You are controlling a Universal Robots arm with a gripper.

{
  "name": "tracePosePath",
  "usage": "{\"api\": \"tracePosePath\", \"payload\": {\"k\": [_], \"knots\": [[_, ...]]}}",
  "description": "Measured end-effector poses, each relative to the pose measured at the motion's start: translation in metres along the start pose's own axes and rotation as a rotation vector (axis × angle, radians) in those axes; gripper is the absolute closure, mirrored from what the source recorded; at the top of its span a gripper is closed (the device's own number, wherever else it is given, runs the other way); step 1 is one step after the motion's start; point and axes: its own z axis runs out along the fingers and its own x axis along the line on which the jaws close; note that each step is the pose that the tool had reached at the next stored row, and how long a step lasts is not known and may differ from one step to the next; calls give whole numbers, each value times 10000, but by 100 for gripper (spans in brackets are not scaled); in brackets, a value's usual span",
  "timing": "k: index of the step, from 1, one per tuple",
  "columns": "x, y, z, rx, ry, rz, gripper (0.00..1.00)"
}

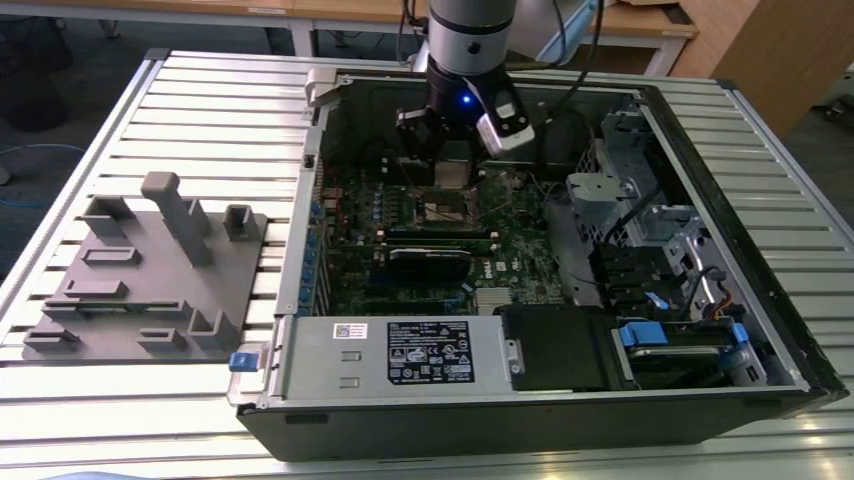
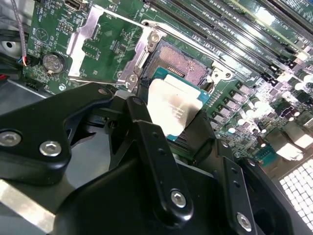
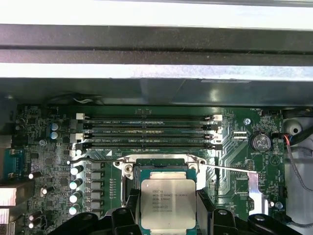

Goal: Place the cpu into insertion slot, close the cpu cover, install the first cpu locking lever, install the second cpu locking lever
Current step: 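Place the cpu into insertion slot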

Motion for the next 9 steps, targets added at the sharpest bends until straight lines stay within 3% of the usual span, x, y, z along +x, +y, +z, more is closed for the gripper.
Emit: {"api": "tracePosePath", "payload": {"k": [9], "knots": [[5, -2, 39, 2, -14, -1, 46]]}}
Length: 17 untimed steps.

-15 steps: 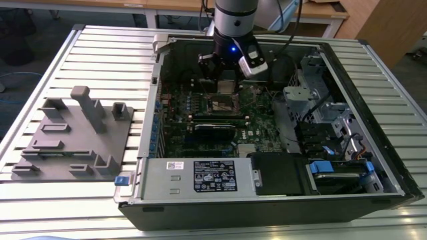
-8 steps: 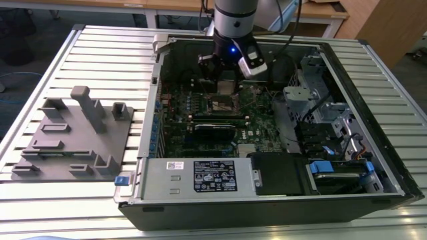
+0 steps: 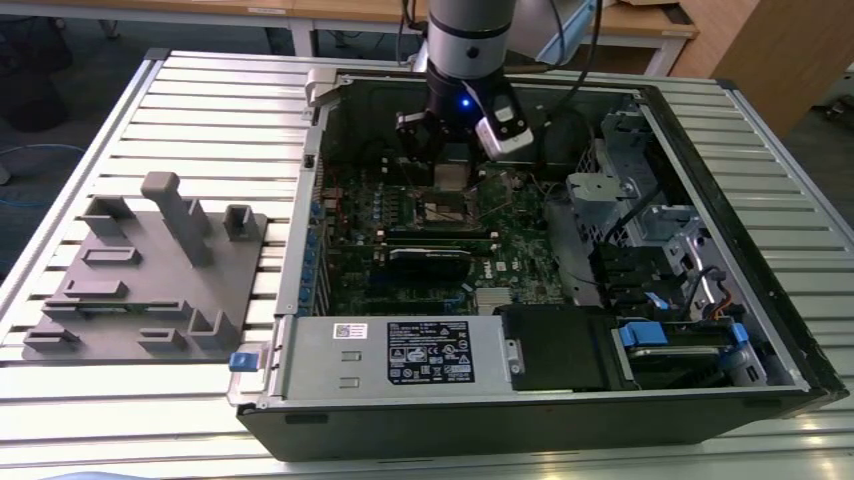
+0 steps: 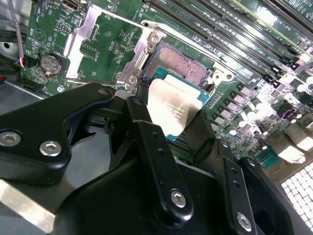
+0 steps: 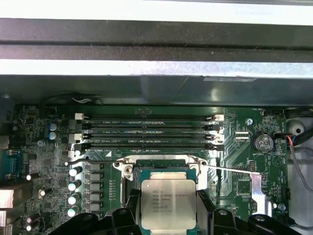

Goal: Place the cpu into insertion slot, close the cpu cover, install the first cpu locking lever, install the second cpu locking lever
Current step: 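Place the cpu into insertion slot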

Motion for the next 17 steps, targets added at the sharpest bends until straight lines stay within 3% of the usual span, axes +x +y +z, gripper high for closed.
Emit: {"api": "tracePosePath", "payload": {"k": [17], "knots": [[8, -5, 81, 0, -12, -1, 46]]}}
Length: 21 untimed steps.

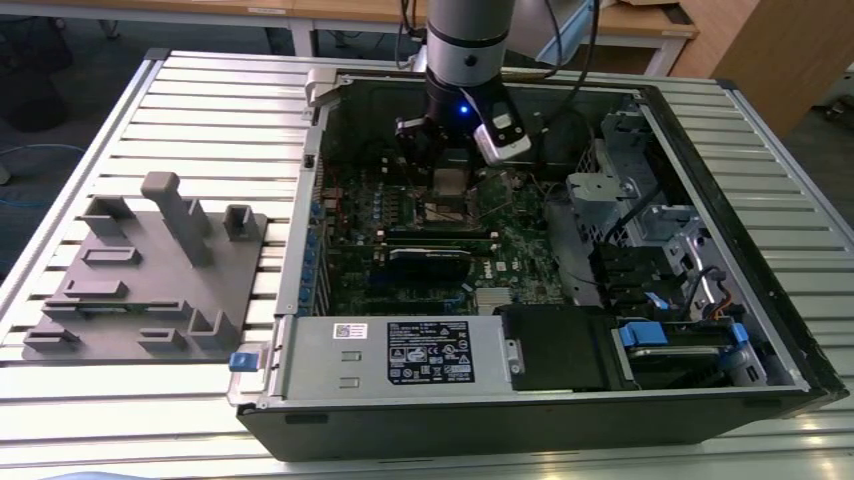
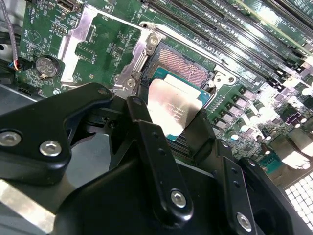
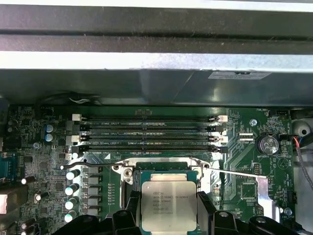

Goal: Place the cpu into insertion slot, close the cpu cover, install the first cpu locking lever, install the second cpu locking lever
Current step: 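Place the cpu into insertion slot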

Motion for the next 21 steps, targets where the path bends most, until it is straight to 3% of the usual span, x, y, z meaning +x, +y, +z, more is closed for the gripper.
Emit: {"api": "tracePosePath", "payload": {"k": [14, 21], "knots": [[1, -1, 6, 0, -2, 3, 46], [1, -1, 10, 15, -25, 365, 46]]}}
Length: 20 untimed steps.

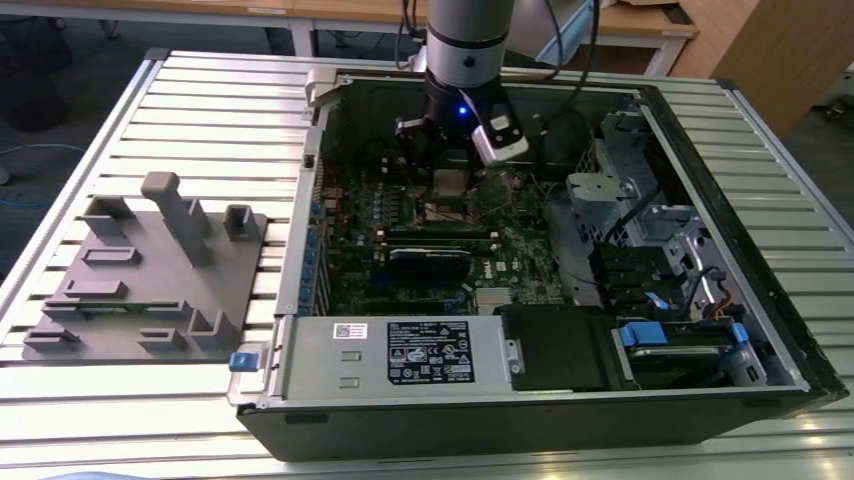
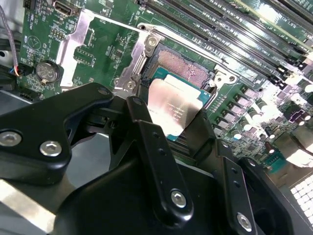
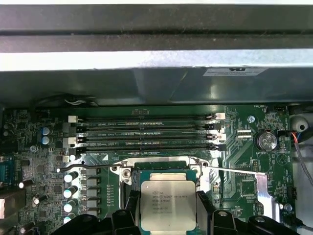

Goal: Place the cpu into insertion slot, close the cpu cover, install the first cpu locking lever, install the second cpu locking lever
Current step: 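Place the cpu into insertion slot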

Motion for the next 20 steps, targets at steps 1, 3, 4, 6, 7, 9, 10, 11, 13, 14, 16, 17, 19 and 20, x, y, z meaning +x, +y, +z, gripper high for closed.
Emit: {"api": "tracePosePath", "payload": {"k": [1, 3, 4, 6, 7, 9, 10, 11, 13, 14, 16, 17, 19, 20], "knots": [[0, 0, 1, 2, -4, 63, 46], [0, 0, 2, 7, -12, 188, 46], [0, 0, 2, 10, -16, 252, 46], [0, 0, 3, 16, -25, 387, 46], [0, 0, 3, 18, -29, 453, 46], [0, 0, 4, 23, -38, 577, 46], [0, 0, 4, 26, -41, 637, 46], [0, 0, 5, 28, -45, 695, 46], [0, 0, 5, 32, -52, 804, 46], [0, 0, 6, 35, -56, 854, 46], [0, 0, 6, 38, -62, 951, 46], [0, 0, 7, 41, -65, 1002, 46], [0, -1, 9, 46, -73, 1121, 46], [1, -1, 9, 48, -77, 1181, 46]]}}
